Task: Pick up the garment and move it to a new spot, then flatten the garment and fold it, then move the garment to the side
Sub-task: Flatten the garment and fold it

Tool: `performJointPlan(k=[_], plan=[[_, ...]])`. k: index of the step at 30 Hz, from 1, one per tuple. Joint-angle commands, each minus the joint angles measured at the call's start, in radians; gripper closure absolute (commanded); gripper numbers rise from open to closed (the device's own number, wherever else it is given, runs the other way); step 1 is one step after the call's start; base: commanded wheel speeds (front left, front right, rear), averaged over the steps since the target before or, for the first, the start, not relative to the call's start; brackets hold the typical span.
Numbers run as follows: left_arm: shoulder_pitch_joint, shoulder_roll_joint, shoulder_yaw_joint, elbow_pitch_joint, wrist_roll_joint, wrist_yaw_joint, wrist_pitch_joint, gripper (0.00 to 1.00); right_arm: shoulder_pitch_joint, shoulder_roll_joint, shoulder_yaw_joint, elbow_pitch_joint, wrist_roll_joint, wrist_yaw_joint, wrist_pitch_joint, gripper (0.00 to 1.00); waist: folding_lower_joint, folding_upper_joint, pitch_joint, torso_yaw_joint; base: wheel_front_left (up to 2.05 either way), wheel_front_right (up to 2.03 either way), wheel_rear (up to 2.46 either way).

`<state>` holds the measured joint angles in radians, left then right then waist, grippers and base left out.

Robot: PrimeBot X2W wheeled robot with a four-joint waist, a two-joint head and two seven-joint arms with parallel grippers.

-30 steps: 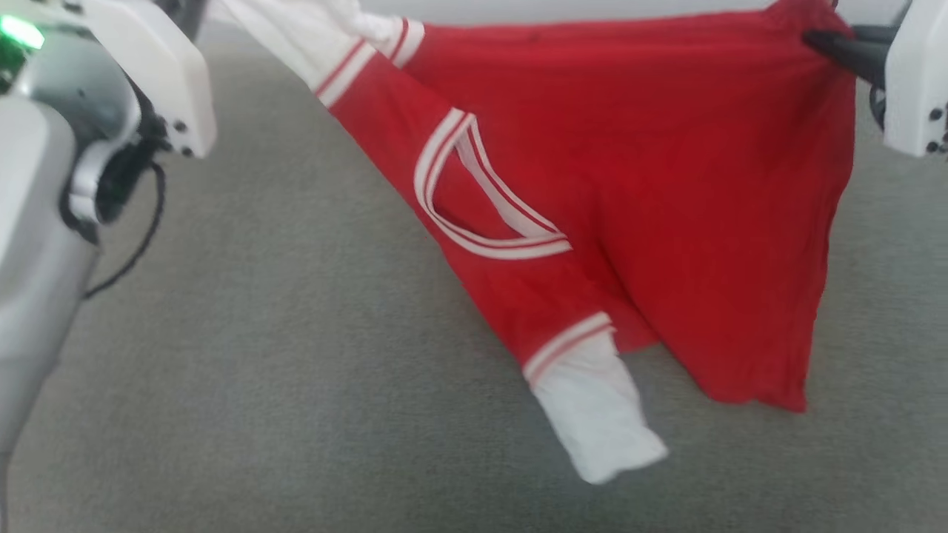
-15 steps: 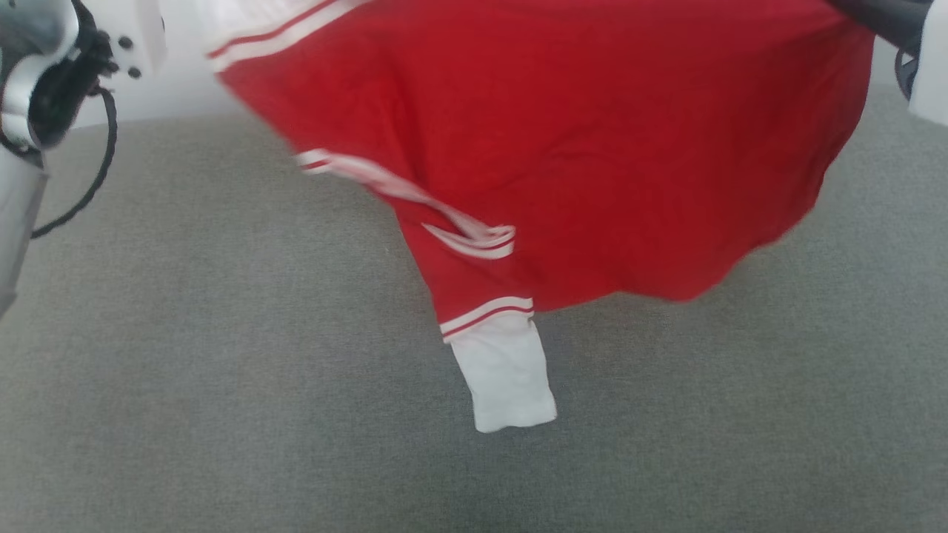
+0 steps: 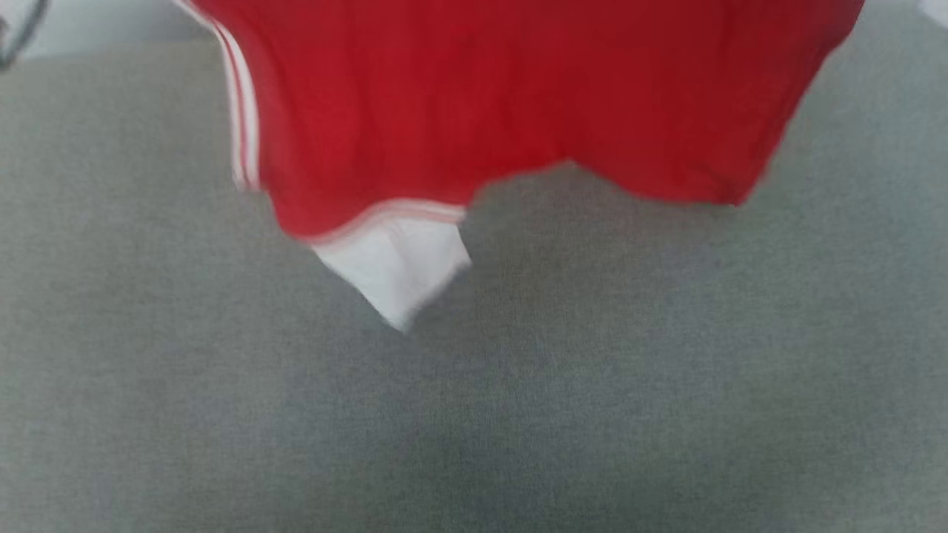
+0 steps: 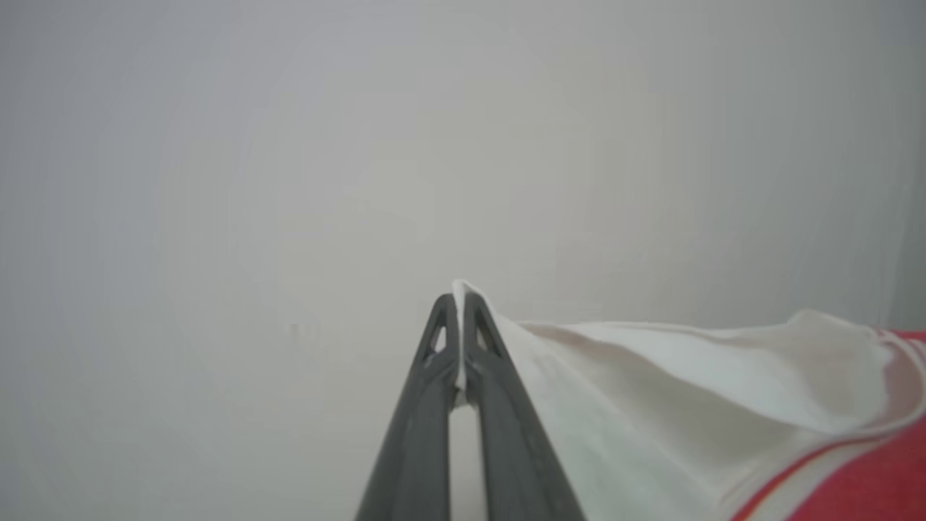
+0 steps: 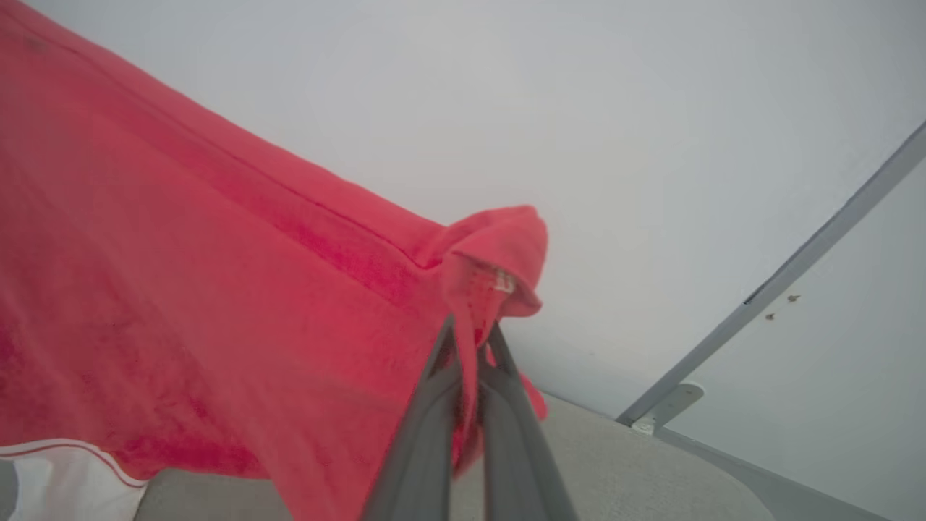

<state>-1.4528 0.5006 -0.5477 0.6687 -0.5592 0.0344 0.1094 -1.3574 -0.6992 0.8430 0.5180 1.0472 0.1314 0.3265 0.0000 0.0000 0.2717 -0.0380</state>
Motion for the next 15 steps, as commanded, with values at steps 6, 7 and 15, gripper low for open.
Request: performJointPlan(k=[6, 7, 15], plan=[[-0.216, -0.028, 0.0, 0.122, 0.105, 0.029, -0.278, 1.0, -0.147, 0.06, 0.033, 0.132, -0.158, -0.002, -0.247, 1.0, 0.0, 0.0, 0.144, 0.007, 0.0, 0.0, 0.0], [-0.24, -0.032, 0.002, 0.134, 0.115, 0.033, -0.308, 1.0, -0.168, 0.063, 0.043, 0.149, -0.188, -0.002, -0.286, 1.0, 0.0, 0.0, 0.153, 0.01, 0.0, 0.0, 0.0], [-0.304, -0.048, 0.015, 0.088, 0.178, -0.005, -0.376, 1.0, -0.228, 0.097, 0.09, 0.271, -0.275, -0.002, -0.451, 1.0, 0.0, 0.0, 0.194, 0.039, 0.0, 0.0, 0.0]])
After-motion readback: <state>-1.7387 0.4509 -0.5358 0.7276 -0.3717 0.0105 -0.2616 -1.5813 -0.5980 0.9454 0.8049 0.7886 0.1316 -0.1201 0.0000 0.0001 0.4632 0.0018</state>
